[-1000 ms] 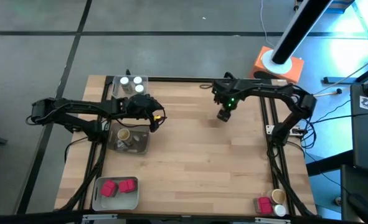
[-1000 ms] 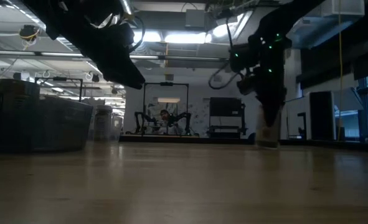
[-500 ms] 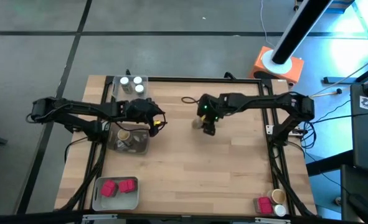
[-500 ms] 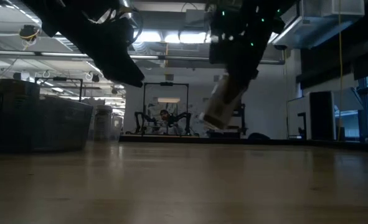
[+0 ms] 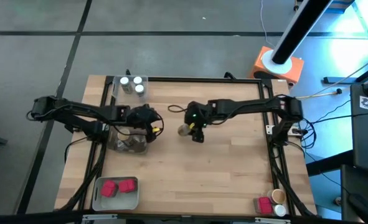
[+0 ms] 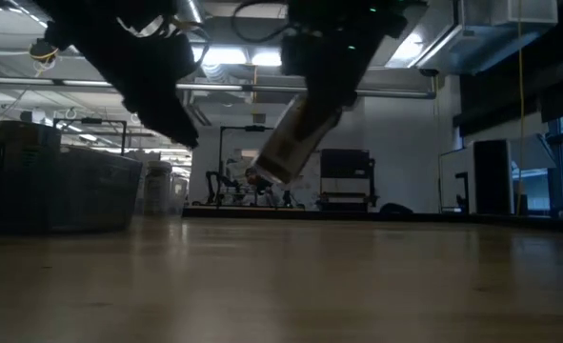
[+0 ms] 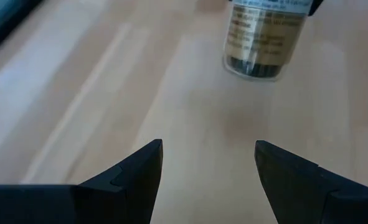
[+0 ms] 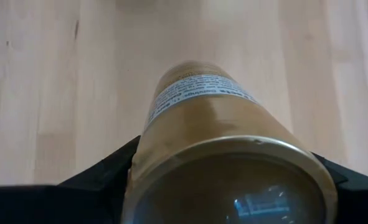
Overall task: Sort spices by type
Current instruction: Put the top brown spice bottle into the black bin
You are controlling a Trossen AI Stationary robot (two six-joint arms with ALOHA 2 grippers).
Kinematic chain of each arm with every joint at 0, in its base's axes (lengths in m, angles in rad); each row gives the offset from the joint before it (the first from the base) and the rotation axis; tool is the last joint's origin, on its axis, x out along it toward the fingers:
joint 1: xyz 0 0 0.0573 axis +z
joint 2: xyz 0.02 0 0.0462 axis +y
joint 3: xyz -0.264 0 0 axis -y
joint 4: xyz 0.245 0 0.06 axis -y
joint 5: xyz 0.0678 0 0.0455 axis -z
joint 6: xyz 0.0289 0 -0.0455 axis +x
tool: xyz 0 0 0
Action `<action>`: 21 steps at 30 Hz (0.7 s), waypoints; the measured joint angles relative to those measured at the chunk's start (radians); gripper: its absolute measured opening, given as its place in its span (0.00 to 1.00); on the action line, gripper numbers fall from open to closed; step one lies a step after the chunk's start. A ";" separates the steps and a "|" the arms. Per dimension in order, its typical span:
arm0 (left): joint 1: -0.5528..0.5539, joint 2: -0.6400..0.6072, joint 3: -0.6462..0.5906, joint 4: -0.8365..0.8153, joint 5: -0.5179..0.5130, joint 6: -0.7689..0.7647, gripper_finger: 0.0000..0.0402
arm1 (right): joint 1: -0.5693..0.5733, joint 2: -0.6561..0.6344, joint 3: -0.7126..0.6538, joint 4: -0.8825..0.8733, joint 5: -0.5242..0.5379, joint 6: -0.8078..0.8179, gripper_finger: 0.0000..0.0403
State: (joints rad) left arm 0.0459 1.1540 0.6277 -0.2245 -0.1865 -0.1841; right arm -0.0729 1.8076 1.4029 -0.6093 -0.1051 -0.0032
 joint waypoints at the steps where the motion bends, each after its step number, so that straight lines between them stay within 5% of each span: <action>1: -0.009 0.000 0.000 -0.012 0.000 -0.007 0.59 | 0.005 0.023 0.033 -0.020 0.000 0.000 0.70; 10: -0.110 -0.001 0.000 -0.098 -0.050 -0.054 0.59 | 0.043 0.225 0.333 -0.291 0.026 0.040 0.70; 21: -0.203 -0.001 0.000 -0.126 -0.139 -0.070 0.59 | 0.041 0.318 0.370 -0.351 0.035 0.089 0.70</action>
State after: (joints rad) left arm -0.1575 1.1526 0.6278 -0.3507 -0.3260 -0.2543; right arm -0.0319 2.1257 1.7725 -0.9602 -0.0702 0.0853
